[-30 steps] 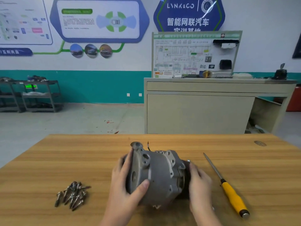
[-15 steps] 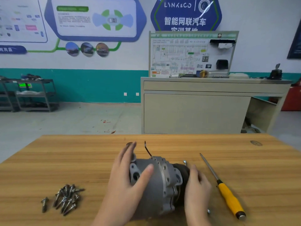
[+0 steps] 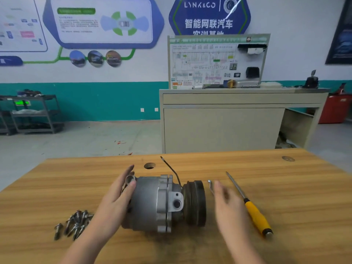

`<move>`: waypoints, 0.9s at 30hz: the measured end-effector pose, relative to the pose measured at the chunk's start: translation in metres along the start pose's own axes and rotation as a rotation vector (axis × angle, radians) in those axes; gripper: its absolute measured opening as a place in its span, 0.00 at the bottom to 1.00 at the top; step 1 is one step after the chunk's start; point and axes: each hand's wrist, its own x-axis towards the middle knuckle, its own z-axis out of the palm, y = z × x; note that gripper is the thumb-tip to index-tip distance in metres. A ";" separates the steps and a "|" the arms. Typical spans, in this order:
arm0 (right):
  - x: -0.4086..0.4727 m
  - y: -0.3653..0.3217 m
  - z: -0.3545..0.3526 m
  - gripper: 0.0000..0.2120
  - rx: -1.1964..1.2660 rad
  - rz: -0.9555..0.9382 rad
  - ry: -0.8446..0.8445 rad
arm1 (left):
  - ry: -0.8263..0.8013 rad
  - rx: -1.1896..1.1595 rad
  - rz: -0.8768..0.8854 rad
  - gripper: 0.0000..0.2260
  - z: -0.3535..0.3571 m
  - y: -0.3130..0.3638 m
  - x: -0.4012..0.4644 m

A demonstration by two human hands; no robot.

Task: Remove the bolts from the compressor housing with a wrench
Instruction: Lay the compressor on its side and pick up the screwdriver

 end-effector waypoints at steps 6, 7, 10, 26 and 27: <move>0.043 0.067 -0.070 0.26 -0.795 0.472 -0.101 | -0.061 0.837 0.296 0.34 0.033 0.022 0.012; 0.043 0.069 -0.068 0.21 -0.805 0.451 -0.155 | -0.069 0.986 0.288 0.37 0.039 0.019 0.011; 0.045 0.069 -0.060 0.20 -0.760 0.291 -0.114 | -0.012 1.077 0.272 0.40 0.045 0.010 0.005; 0.071 -0.157 -0.063 0.14 1.281 0.065 -0.075 | -0.041 1.143 0.268 0.41 0.045 0.007 -0.021; 0.074 -0.167 -0.058 0.14 1.296 0.069 -0.100 | -0.032 1.120 0.276 0.39 0.045 0.007 -0.023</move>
